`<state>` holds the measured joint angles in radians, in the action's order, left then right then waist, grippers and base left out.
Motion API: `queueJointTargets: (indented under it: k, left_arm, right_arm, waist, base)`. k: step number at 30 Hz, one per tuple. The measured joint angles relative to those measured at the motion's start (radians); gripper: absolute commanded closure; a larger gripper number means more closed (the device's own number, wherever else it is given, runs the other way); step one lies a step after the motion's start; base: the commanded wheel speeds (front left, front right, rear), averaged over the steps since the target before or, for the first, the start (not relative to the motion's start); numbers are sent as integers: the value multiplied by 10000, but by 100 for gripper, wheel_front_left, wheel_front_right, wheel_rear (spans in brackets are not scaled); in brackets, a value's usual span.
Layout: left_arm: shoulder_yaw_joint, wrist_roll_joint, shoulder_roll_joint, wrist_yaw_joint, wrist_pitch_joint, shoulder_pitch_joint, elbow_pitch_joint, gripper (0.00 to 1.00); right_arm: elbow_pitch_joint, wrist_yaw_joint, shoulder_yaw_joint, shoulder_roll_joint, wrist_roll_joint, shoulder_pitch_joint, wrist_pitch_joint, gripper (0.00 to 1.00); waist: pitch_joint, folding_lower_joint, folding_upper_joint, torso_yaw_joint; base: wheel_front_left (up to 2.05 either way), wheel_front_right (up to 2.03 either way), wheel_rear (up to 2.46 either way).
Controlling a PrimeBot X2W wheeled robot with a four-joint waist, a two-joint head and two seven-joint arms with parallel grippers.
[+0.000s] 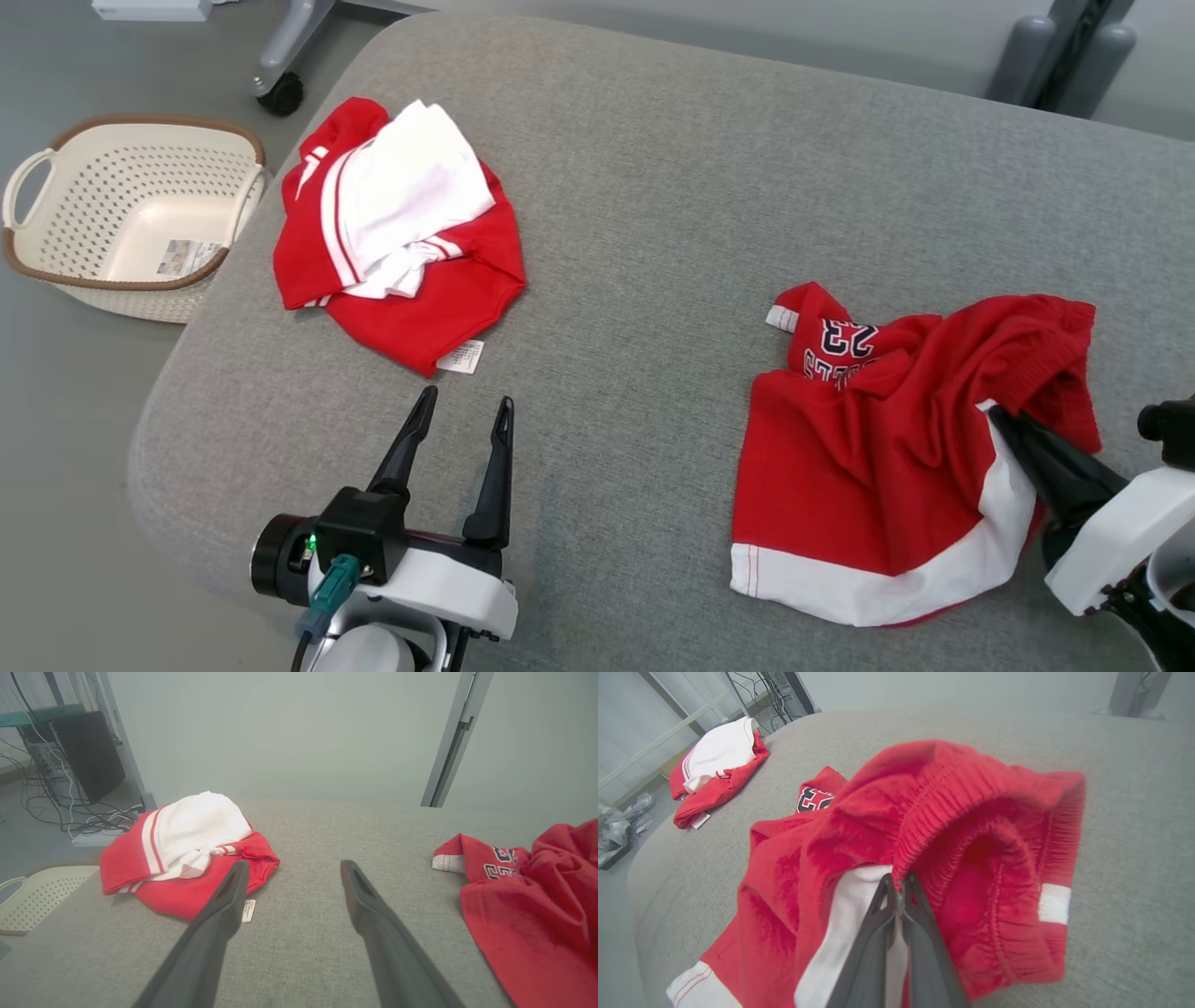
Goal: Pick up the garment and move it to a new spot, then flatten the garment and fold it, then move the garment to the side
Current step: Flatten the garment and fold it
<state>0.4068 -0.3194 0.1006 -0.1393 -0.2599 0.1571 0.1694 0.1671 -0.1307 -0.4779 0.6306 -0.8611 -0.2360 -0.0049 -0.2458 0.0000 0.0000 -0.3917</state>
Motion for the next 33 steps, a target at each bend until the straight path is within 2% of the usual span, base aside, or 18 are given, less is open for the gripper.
queueJointTargets:
  k: [8,16,25,30,31,32,33]
  left_arm:
    - [-232,219,-92,157,0,-10,-2,0]
    - [-464,359,-79,255,0,-13,15,0]
    - [-548,464,58,339,-2,-4,23,0]
    - [-543,468,109,387,-2,157,67,0]
    - [-543,468,109,387,-2,157,67,0]
    - [-516,468,105,420,0,173,128,0]
    - [-516,468,105,420,0,173,128,0]
  right_arm:
    - [-1776,2,500,1241,-1377,716,884,100]
    - [-3321,2,1258,1971,-2585,2419,2048,100]
    - [-3306,2,2169,2134,-2878,3944,3277,100]
    - [-2999,2,2098,1526,-2451,3653,3513,100]
    - [-2999,2,2098,1526,-2451,3653,3513,87]
    - [-2719,2,1983,1137,-2345,3412,3507,58]
    - [-2719,2,1983,1137,-2345,3412,3507,0]
  waist:
    - [70,0,0,693]
    - [123,0,0,1575]
    - [39,0,0,2394]
    - [-120,0,0,2630]
    - [-120,0,0,2630]
    - [-161,0,0,2685]
    - [-161,0,0,2685]
  base:
    - [0,0,0]
    - [0,0,0]
    - [0,0,0]
    - [0,0,0]
    - [0,0,0]
    - [0,0,0]
    - [0,0,0]
